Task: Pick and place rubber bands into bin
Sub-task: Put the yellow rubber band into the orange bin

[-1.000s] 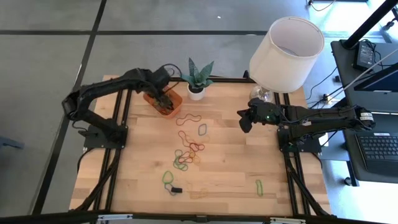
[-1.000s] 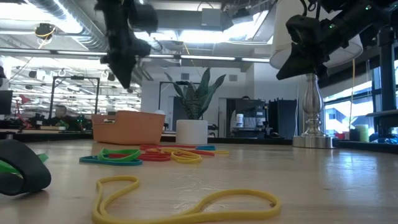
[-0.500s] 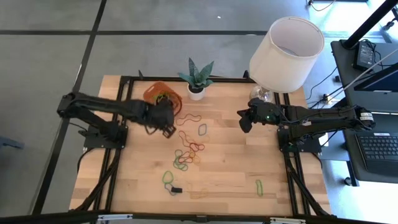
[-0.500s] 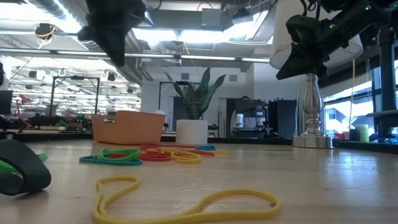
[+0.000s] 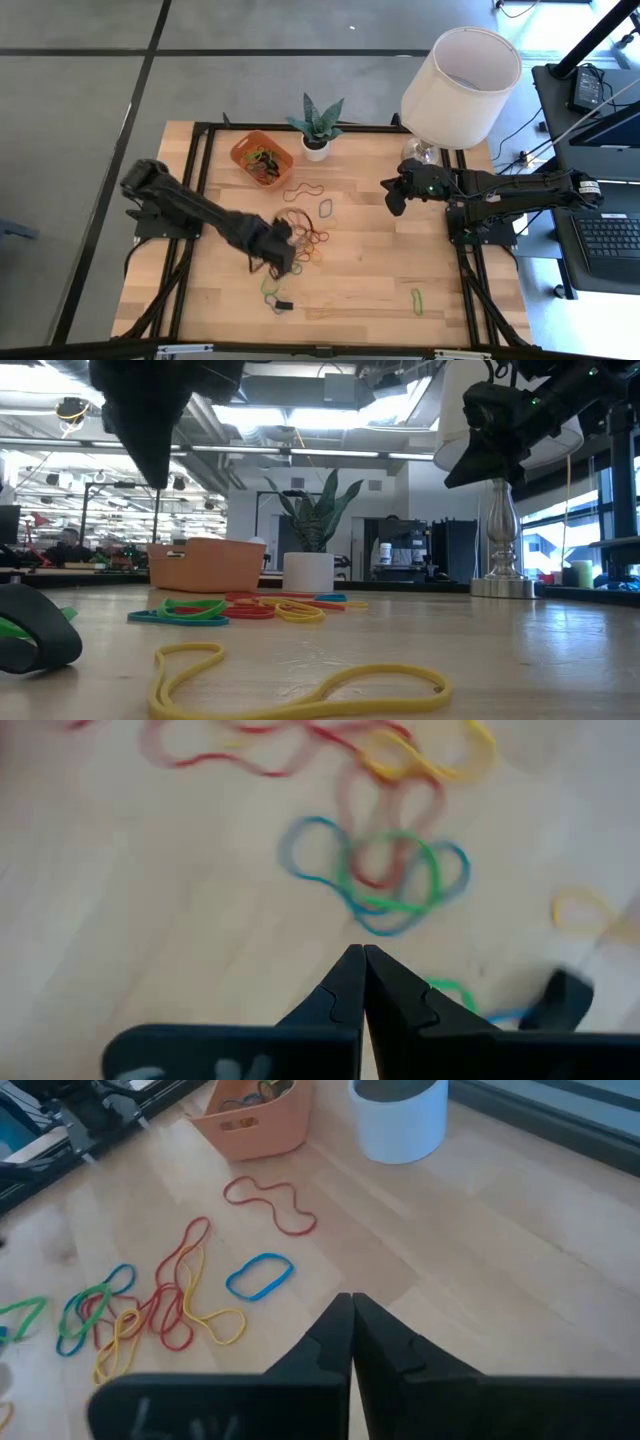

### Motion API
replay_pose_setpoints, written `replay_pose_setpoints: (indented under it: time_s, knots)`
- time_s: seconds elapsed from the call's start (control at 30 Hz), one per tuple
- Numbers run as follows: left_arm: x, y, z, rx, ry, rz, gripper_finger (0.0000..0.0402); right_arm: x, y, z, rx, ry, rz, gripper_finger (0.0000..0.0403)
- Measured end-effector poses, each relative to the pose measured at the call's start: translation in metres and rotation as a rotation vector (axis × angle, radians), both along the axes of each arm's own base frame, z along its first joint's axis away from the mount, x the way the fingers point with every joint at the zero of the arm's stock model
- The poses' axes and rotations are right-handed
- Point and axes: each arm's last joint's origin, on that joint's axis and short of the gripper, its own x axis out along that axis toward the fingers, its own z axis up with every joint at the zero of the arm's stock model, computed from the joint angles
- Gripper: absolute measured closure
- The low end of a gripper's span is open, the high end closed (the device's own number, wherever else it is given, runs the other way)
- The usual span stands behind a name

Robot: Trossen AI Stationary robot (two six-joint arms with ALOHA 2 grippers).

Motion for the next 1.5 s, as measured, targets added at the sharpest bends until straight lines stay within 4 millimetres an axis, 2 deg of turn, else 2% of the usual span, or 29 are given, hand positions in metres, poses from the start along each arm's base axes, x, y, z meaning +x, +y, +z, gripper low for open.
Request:
replay_pose_setpoints:
  time_s: [0.13,0.23,0.37,0.47,0.7,0.83,0.97,1.07,1.23,1.5]
  knots:
    - [0.013,-0.028,-0.009,0.022,0.026,-0.224,0.0400,0.000,0.000,0.000,-0.013,0.008,0.010,0.0391]
    - [0.017,-0.045,-0.019,0.024,0.054,-0.310,0.0393,0.000,0.000,0.000,-0.018,0.010,0.014,0.0391]
    - [0.021,-0.058,-0.027,0.005,0.022,-0.363,0.0365,0.000,0.000,0.000,-0.017,0.009,0.014,0.0391]
    - [0.028,-0.064,-0.033,0.027,-0.025,-0.499,0.0335,0.000,0.000,0.000,-0.017,0.009,0.014,0.0391]
    - [0.050,-0.065,-0.056,0.202,-0.063,-0.893,0.0276,0.000,0.000,0.000,-0.017,0.009,0.014,0.0391]
    - [0.064,-0.063,-0.080,0.240,-0.054,-1.032,0.0265,0.000,0.000,0.000,-0.015,0.013,0.013,0.0391]
    - [0.079,-0.066,-0.098,0.166,-0.136,-1.140,0.0267,-0.002,0.000,-0.003,-0.011,0.042,0.013,0.0391]
    - [0.085,-0.071,-0.103,0.102,-0.201,-1.205,0.0274,-0.004,0.001,-0.005,-0.001,0.076,0.008,0.0391]
    - [0.084,-0.072,-0.105,0.091,-0.192,-1.217,0.0287,-0.007,0.001,-0.009,0.020,0.117,-0.005,0.0391]
    - [0.080,-0.070,-0.095,0.081,-0.121,-1.212,0.0295,-0.007,0.001,-0.009,0.018,0.116,-0.003,0.0391]
